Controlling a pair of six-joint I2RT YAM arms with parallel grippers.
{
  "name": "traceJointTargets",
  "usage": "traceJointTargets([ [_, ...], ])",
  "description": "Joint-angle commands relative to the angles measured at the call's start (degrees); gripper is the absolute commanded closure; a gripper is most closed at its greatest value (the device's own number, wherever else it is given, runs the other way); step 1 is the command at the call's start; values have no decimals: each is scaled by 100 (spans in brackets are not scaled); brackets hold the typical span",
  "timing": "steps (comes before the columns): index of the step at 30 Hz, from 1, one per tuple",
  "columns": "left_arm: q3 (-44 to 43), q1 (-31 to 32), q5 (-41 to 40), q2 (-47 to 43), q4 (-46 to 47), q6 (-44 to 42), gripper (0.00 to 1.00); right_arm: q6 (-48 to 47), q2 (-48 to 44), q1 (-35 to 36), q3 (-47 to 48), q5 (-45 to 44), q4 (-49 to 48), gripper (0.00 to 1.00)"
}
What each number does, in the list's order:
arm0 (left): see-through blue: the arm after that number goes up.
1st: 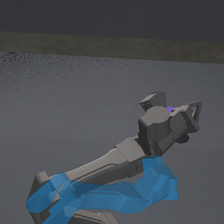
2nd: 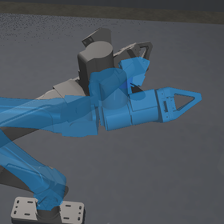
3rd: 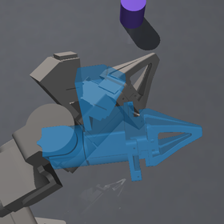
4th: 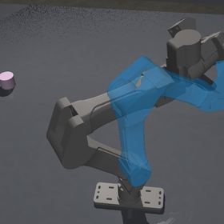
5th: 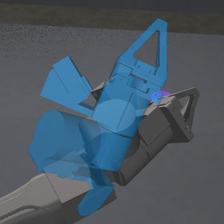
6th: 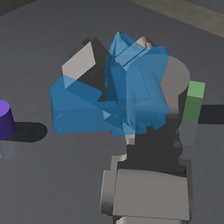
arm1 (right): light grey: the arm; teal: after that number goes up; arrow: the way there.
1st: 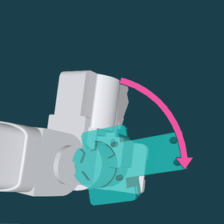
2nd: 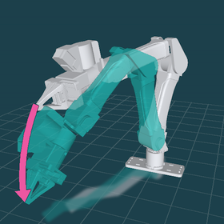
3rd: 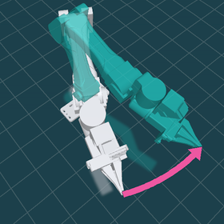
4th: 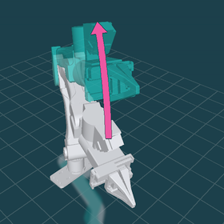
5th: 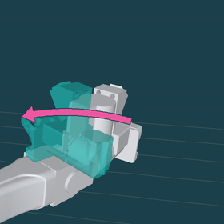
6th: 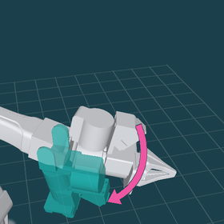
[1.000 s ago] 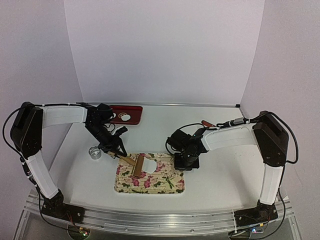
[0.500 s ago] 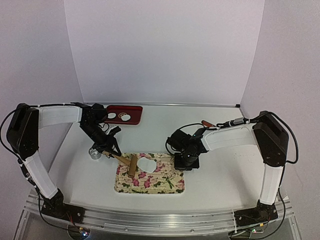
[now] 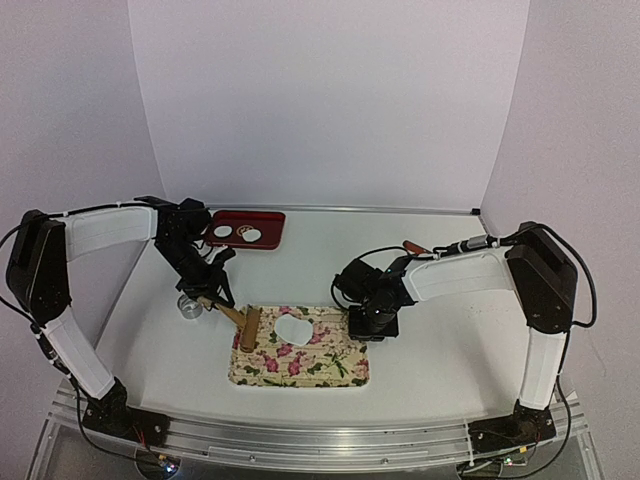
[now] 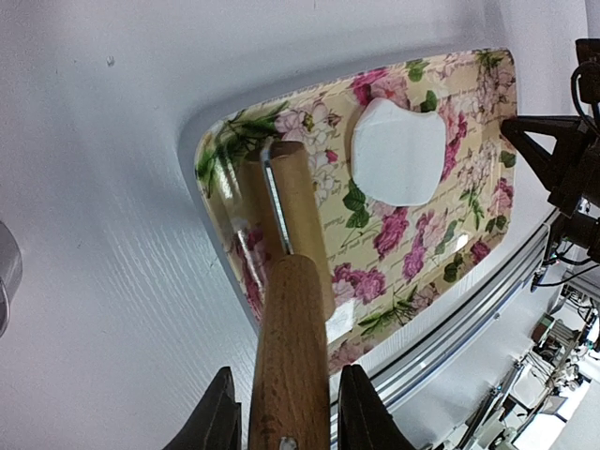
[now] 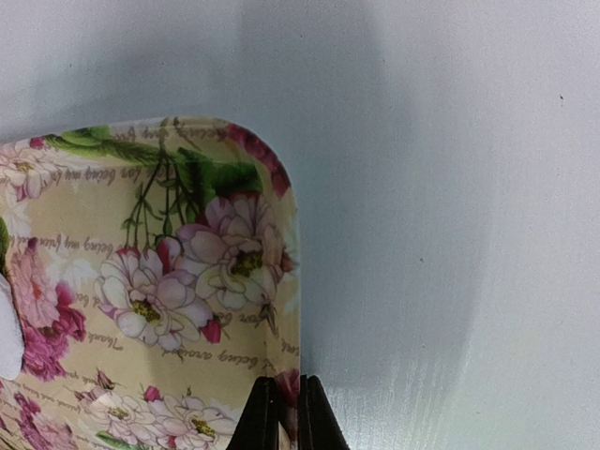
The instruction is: Roll out the dumpling wrappers from the dough
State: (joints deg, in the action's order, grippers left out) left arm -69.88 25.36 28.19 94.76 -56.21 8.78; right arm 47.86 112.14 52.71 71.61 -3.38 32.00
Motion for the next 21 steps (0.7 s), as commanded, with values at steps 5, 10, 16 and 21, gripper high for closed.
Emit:
traceJointTargets([
  [5,-905,490,315,-295,64,-20,100,-4,64,20,-101,-278,485,100],
  [10,-923,717,218,-46,96,23,100,-4,54,16,-105,-299,489,100],
  [16,-1046,821,30,437,25,80,100,6,38,19,-119,-309,491,100],
  [21,-1273,872,-56,869,-140,63,100,16,34,19,-140,-310,490,100],
])
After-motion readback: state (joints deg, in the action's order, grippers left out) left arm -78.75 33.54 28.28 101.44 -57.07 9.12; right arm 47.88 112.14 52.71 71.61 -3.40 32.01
